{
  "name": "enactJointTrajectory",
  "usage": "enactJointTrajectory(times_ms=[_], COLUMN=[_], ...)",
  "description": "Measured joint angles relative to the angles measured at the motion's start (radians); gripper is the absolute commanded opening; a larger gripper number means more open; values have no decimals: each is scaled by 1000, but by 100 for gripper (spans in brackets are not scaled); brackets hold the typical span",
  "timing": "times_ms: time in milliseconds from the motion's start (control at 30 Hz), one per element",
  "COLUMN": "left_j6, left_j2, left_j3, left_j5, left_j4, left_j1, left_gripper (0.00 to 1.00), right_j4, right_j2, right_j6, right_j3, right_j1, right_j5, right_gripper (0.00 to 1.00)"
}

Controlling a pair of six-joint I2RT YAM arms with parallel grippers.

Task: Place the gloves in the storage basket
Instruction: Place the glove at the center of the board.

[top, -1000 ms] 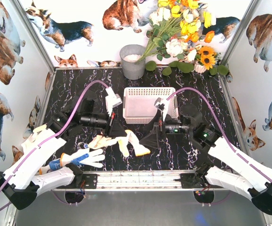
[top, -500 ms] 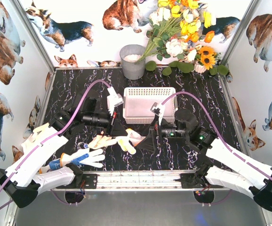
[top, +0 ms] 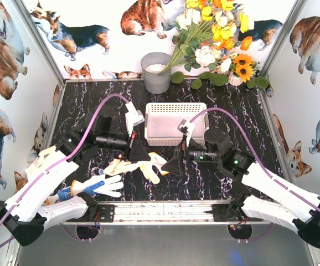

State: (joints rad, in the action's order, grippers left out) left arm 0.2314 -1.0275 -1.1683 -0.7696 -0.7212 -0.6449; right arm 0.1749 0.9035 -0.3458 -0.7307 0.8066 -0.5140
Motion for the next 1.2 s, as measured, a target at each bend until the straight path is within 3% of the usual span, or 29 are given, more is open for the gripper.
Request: enactJointTrajectory(times_ms=[33, 133, 200, 233, 267, 333, 433, 567, 900, 1200], left_j6=[0, 0, -5, -9, -13, -25, -36, -47, -64, -72], left_j2=[0, 0, -1, -1, -1, 0, 4, 8, 9, 61], left_j3=[1, 12, 21, 26, 31, 37, 48, 65, 111, 208], left_j5=[-3, -3, 8, 24, 46, 109, 226, 375, 630, 755], left_j4=[2, 6, -3, -8, -14, -27, -36, -38, -16, 44], left_j1=[0, 0, 0, 0, 0, 0, 3, 18, 151, 273], left_gripper=[0, 0, 1, 9, 16, 44, 77, 100, 100, 100], right_j4=[-2, -16, -19, -15, -6, 31, 138, 367, 920, 1145], right_j2=[7, 37, 57, 64, 67, 66, 66, 78, 258, 406], right_j6=[-6, -32, -50, -56, -64, -74, -81, -115, -206, -261], right_j3=[0, 0, 0, 0, 0, -2, -19, -101, -390, -573], right_j1=[1, 3, 3, 3, 3, 3, 5, 5, 5, 12], right_j5=[-2, -22, -36, -38, -35, -18, 47, 201, 574, 824], right_gripper=[63, 21, 3, 0, 0, 0, 0, 0, 0, 0])
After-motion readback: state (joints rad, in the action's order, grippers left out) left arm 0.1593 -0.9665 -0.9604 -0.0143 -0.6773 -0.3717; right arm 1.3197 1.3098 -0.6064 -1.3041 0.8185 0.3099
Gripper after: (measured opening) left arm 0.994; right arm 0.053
